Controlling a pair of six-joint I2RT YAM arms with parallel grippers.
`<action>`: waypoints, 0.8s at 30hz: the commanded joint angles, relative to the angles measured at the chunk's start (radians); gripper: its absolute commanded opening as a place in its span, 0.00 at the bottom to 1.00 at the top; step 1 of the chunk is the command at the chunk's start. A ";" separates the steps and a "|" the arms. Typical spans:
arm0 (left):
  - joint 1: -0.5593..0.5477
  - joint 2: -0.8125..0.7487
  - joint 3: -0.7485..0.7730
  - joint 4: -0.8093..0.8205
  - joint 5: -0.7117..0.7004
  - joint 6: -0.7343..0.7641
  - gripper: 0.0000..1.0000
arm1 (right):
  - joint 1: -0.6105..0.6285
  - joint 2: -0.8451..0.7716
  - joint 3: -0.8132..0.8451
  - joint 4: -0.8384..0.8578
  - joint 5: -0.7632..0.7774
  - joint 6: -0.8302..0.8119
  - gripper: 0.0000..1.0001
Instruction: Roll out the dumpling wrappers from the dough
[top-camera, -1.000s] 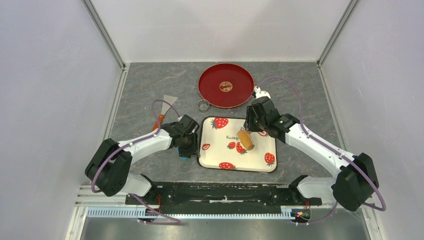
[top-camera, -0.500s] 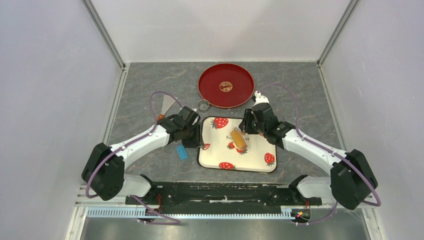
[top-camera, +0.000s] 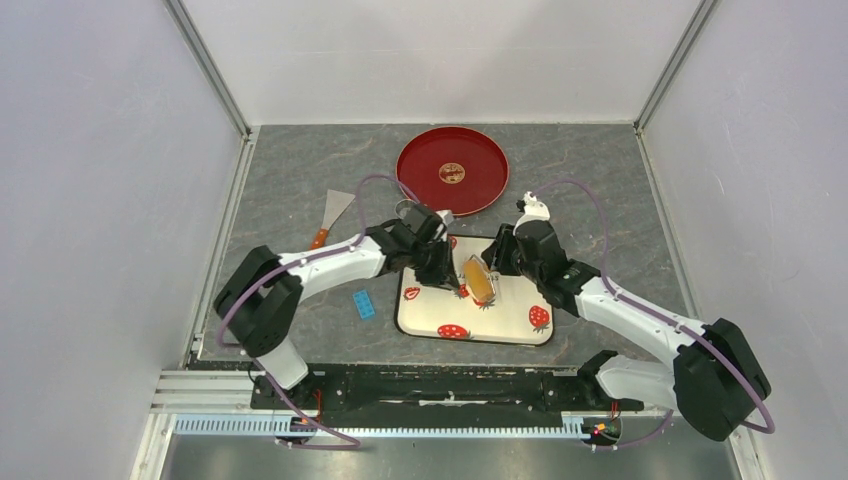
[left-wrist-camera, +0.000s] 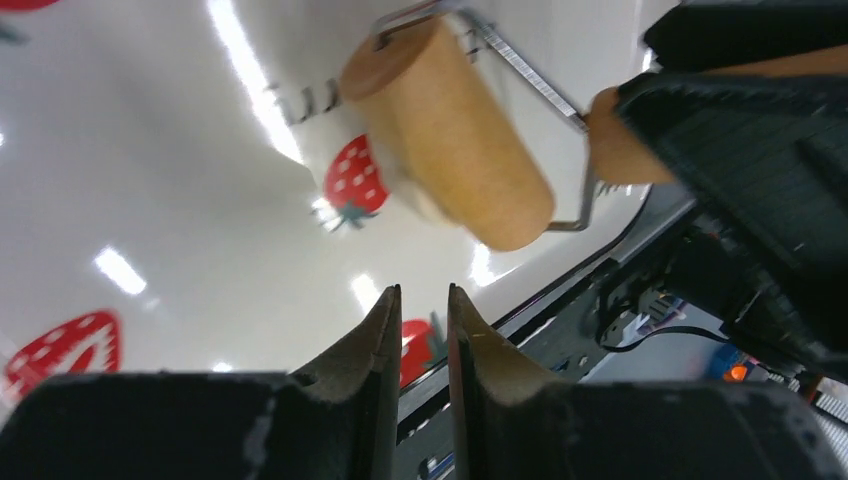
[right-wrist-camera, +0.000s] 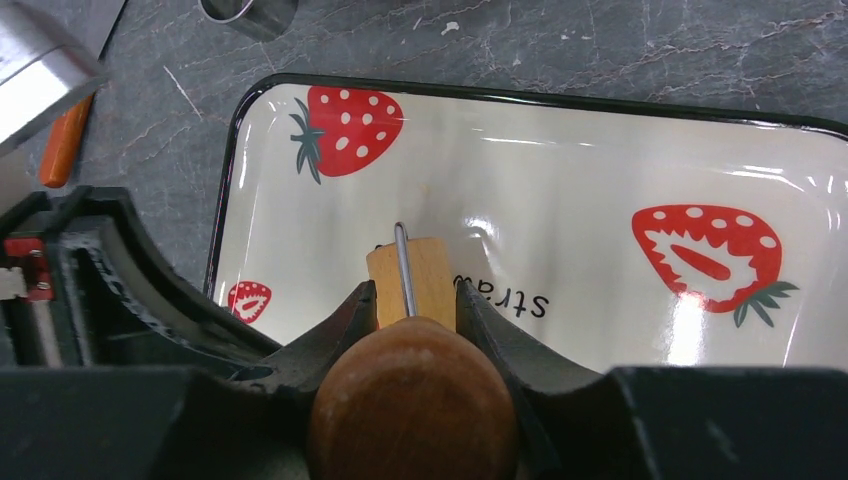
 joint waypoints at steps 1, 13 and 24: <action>-0.051 0.091 0.118 0.109 0.061 -0.060 0.27 | -0.005 -0.020 -0.017 -0.019 0.046 0.003 0.00; -0.077 0.196 0.087 0.167 0.004 -0.084 0.18 | -0.016 -0.030 -0.005 -0.030 0.045 0.029 0.00; -0.069 0.207 0.022 0.167 -0.078 -0.113 0.04 | -0.032 -0.025 0.016 -0.034 0.034 0.046 0.00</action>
